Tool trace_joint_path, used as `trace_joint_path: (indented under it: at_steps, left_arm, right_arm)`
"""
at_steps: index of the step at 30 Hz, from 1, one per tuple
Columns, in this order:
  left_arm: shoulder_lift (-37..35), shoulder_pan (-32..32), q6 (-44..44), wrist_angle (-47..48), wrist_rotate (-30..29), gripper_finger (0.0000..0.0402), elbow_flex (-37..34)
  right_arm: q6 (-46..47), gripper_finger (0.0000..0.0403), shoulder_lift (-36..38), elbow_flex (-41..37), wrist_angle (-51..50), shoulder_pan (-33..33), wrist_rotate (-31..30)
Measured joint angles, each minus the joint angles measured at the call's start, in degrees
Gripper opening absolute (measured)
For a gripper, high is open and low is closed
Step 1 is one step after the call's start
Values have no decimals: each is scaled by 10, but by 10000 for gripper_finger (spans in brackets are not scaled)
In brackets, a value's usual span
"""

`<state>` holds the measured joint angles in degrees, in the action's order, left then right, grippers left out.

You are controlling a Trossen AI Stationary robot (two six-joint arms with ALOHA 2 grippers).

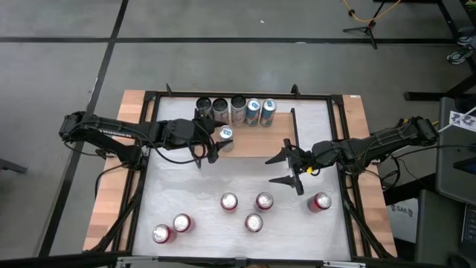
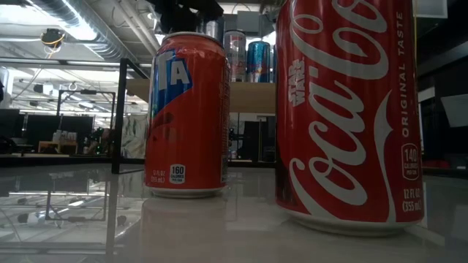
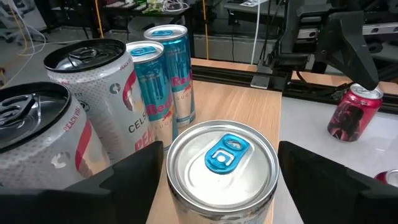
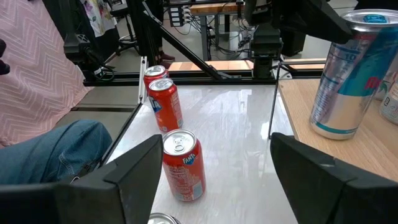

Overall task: Place canned beverage on shelf
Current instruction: Put the blue soda can on the shelf

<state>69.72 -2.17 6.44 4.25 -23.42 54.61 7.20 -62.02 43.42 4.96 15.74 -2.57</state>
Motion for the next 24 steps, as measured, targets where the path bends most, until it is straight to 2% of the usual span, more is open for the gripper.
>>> trace_joint_path:
  at_steps: [11, 24]
  left_arm:
    - [0, 0, -54, -30, -1, 312, 0]
    - [-36, -1, -56, -79, -1, 312, -1]
  right_arm:
    - [0, 287, 0, 0, 0, 0, 0]
    - [0, 287, 0, 0, -2, 0, 0]
